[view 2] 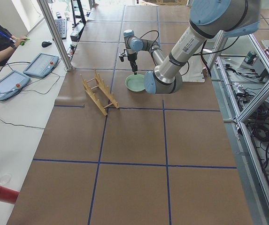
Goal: Place plate on rack
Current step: 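Grasp the rim of the pale green plate with the left gripper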
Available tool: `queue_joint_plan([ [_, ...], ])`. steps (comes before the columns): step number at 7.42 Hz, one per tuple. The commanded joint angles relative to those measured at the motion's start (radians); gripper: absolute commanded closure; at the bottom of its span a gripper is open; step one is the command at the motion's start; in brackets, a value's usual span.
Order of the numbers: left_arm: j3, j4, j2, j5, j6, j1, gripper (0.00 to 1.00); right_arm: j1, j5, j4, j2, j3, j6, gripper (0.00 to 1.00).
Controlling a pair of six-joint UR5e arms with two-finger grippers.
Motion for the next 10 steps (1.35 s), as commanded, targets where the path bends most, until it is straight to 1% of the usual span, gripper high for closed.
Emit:
queue_joint_plan([
  [1,0.000,-0.005,0.011,-0.003,0.001,0.014,0.43,0.001,0.000,0.000,0.000,0.000,0.000,0.00],
  [2,0.000,-0.005,0.022,-0.003,0.001,0.020,0.45,0.000,0.000,0.000,0.000,0.000,0.000,0.00],
  [3,-0.004,-0.003,0.022,-0.003,0.003,0.025,0.53,0.001,0.000,0.000,0.000,0.000,0.000,0.00],
  [4,-0.004,-0.003,0.023,-0.003,0.003,0.025,0.71,0.000,0.000,0.000,0.000,0.000,0.000,0.00],
  [5,-0.005,-0.003,0.028,-0.003,0.003,0.025,0.78,0.000,0.000,0.000,0.000,0.000,0.000,0.00],
  [6,-0.007,-0.003,0.034,-0.003,0.003,0.023,0.78,0.001,0.000,0.000,0.000,0.000,0.000,0.00],
  [7,-0.010,-0.003,0.036,-0.003,0.004,0.023,0.84,0.000,0.000,0.000,0.000,0.000,0.000,0.00],
  [8,-0.014,-0.003,0.034,-0.009,0.000,0.022,1.00,0.000,0.000,0.000,0.000,0.000,0.000,0.00],
  [9,-0.060,0.000,0.034,-0.014,-0.005,0.010,1.00,0.000,0.000,0.000,0.000,0.000,0.000,0.00],
  [10,-0.129,0.003,0.036,-0.015,-0.009,-0.006,1.00,0.000,0.000,0.000,0.000,0.000,0.000,0.00],
])
